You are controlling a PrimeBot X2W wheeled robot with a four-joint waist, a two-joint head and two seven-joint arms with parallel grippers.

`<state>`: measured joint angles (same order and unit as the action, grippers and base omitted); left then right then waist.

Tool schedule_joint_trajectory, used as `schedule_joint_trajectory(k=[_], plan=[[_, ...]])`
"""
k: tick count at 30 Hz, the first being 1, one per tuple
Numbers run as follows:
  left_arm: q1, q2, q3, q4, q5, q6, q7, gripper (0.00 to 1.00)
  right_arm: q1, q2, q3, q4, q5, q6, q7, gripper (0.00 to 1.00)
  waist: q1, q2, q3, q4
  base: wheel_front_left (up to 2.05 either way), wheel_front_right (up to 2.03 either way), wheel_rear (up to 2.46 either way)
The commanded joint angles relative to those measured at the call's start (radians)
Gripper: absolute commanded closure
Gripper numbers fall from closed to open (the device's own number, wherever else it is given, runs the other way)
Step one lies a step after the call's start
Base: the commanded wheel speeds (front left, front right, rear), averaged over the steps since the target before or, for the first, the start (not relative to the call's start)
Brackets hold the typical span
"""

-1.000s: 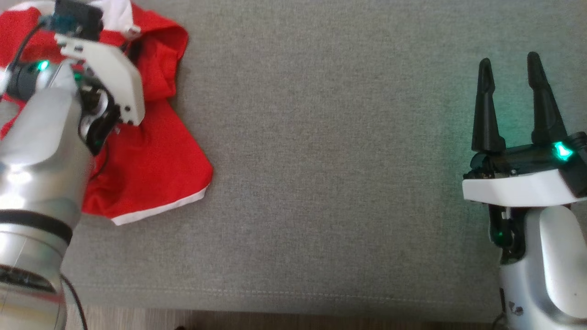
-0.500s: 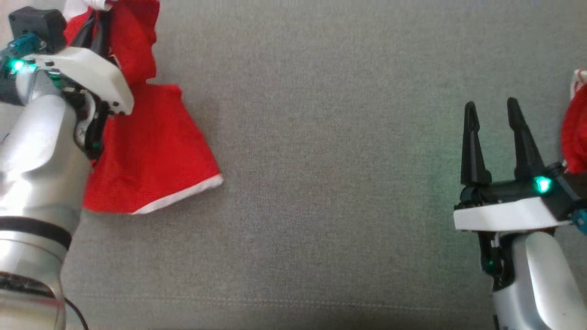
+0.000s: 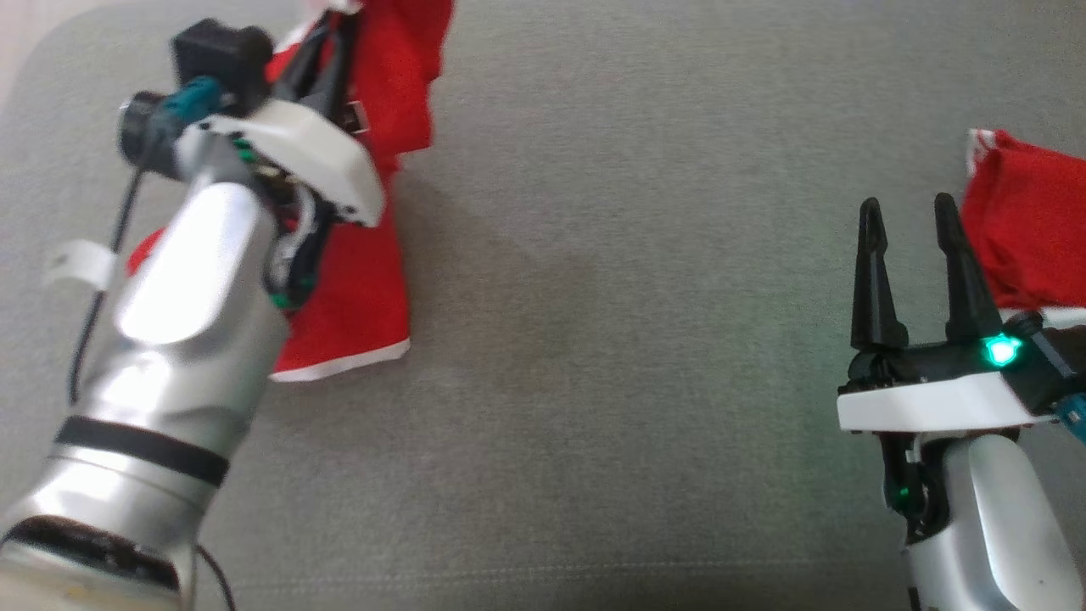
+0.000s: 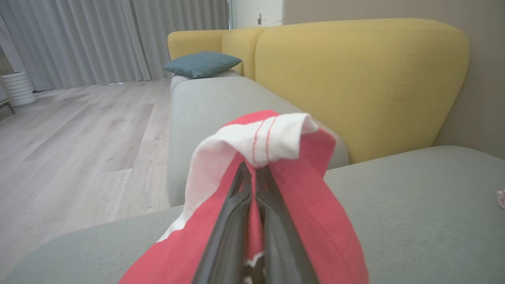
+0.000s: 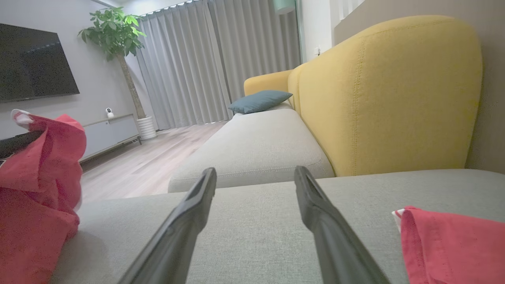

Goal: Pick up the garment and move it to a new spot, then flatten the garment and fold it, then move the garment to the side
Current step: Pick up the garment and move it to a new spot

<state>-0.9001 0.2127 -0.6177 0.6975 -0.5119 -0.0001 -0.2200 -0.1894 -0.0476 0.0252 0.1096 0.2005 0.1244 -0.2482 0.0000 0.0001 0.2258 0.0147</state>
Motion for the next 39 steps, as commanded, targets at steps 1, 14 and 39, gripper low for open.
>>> schedule_joint_trajectory(k=[1, 14, 39], plan=[[-0.033, 0.024, 0.024, -0.039, 0.008, 0.007, 0.002, 1.00, -0.009, -0.003, 0.026, -0.029, 0.006, 0.006, -0.009, 0.00, 0.0000, -0.0001, -0.001, -0.021, 0.00, 0.00, 0.00], [-0.047, -0.106, -0.046, -0.203, 0.019, 0.073, 0.063, 1.00, -0.031, -0.003, 0.060, -0.020, 0.064, 0.006, -0.013, 0.00, 0.0000, -0.0001, -0.003, -0.190, 0.00, 0.00, 0.00], [-0.100, -0.136, -0.103, 0.052, 0.047, 0.079, -0.012, 0.00, -0.050, -0.003, 0.093, -0.024, 0.093, 0.006, -0.013, 0.00, 0.0000, -0.0001, 0.071, -0.270, 0.00, 0.00, 0.00]])
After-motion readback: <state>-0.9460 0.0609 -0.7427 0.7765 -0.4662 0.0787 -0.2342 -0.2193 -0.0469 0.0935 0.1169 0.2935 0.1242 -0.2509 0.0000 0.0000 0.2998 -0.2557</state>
